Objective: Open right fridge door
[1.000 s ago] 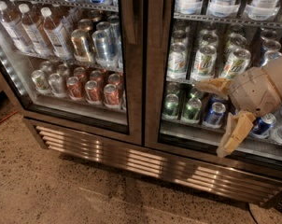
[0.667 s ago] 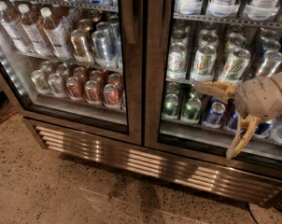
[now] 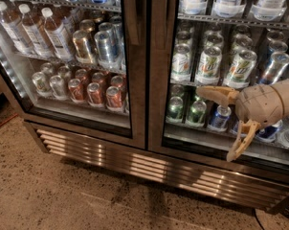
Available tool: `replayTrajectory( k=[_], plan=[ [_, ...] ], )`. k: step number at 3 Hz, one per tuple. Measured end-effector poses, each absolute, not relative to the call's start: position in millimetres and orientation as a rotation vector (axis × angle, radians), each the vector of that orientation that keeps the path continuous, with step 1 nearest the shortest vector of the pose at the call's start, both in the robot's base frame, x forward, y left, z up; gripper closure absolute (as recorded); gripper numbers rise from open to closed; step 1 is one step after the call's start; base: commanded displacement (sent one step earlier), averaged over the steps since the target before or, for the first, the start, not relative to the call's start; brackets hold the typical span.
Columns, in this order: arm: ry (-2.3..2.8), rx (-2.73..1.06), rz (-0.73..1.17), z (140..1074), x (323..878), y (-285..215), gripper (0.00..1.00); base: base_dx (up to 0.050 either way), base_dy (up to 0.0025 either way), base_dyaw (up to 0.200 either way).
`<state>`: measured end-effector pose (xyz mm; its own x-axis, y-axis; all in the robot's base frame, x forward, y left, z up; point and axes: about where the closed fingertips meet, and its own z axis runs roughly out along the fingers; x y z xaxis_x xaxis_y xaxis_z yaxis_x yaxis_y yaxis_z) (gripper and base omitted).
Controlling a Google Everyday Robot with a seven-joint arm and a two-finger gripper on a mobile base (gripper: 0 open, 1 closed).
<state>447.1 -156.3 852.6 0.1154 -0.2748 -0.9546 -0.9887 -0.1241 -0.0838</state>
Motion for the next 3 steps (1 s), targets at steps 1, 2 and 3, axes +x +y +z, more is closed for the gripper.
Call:
replayTrajectory(
  k=[1,2,3],
  plan=[
    [1.297,-1.464,0.989,852,448,-161,0.00,0.000,0.00000,0.000],
    [1.320,-1.378,0.895,851,450,-168,0.00,0.000,0.00000,0.000],
    [1.331,-1.338,0.849,849,451,-172,0.00,0.000,0.00000,0.000]
  ],
)
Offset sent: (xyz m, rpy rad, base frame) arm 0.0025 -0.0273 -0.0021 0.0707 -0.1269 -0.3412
